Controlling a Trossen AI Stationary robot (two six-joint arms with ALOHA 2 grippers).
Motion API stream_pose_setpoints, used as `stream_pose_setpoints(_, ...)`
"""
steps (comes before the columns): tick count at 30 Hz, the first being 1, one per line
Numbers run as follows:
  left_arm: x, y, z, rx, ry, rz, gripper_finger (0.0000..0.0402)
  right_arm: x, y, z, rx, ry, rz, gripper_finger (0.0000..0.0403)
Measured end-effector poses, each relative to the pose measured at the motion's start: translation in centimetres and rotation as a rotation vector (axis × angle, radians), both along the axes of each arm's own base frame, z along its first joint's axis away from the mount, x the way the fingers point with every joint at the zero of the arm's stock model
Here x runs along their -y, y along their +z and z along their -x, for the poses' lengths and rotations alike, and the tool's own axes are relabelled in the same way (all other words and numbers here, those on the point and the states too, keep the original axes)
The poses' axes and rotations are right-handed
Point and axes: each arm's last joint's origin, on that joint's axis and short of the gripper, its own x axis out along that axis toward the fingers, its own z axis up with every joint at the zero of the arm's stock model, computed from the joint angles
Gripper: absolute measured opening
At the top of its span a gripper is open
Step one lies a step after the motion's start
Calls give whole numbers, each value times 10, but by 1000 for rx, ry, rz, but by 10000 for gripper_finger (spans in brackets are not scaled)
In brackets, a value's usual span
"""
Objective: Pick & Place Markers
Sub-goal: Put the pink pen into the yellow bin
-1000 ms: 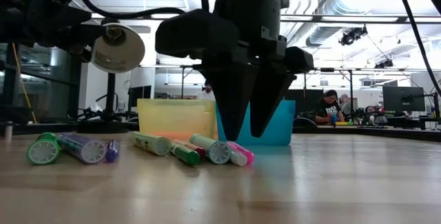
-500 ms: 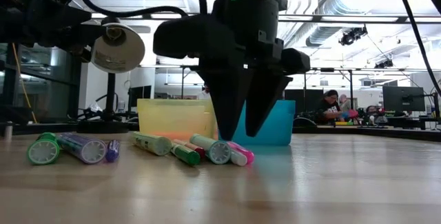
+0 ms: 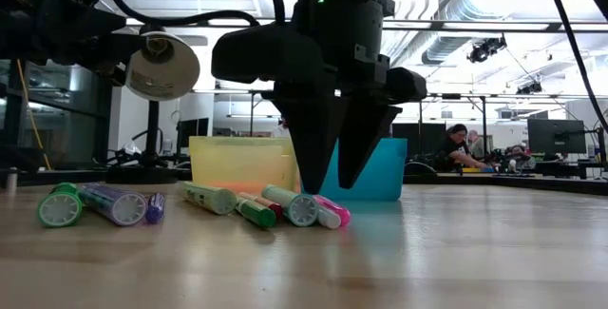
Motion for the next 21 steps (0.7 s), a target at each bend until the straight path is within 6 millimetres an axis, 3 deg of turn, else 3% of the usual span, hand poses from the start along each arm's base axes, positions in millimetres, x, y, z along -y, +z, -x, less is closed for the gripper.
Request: stream_pose_setpoints(21, 0, 0, 0, 0, 0, 0, 170, -1, -7, 0, -24, 1, -15, 185)
